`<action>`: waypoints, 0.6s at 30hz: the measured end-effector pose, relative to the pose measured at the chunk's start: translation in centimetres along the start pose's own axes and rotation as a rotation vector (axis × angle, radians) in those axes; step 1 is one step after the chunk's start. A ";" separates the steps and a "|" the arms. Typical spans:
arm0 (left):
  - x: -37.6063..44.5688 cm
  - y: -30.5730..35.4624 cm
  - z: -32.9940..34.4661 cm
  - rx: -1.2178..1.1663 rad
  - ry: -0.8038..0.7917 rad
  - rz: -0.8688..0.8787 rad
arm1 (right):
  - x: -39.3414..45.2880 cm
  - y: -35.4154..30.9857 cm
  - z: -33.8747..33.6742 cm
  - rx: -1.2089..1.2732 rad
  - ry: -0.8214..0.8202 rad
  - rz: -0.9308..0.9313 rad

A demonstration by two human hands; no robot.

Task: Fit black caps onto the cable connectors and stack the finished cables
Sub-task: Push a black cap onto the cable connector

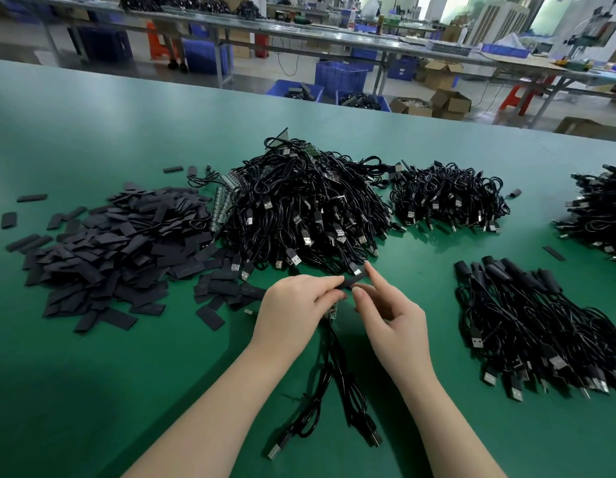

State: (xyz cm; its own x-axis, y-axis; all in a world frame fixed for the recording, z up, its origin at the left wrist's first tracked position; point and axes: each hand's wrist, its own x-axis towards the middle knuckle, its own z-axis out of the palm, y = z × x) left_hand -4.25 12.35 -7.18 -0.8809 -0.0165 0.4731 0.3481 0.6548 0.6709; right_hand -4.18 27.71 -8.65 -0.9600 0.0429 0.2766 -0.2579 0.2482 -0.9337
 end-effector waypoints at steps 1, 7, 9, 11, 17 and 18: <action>0.0 0.0 0.0 0.002 -0.009 0.000 | 0.0 0.0 -0.1 -0.008 0.004 0.000; -0.1 0.1 0.1 -0.016 0.013 -0.020 | -0.2 0.1 0.3 -0.027 0.042 -0.034; 0.0 0.0 0.1 0.003 0.012 -0.024 | -0.1 0.2 0.4 -0.015 0.038 -0.011; 0.0 -0.1 0.1 0.009 0.009 -0.030 | 0.0 0.4 0.2 -0.010 0.025 0.008; 0.0 -0.3 0.5 -0.037 0.013 -0.071 | 0.0 0.3 0.1 0.027 0.051 0.011; 0.1 -0.4 0.5 -0.047 0.016 -0.078 | 0.0 0.3 0.0 0.024 0.054 0.007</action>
State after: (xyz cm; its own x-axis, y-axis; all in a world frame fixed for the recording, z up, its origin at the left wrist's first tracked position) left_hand -4.68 12.48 -7.71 -0.9006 -0.0781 0.4275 0.2939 0.6152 0.7316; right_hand -4.28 27.74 -8.93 -0.9547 0.0969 0.2813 -0.2543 0.2250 -0.9406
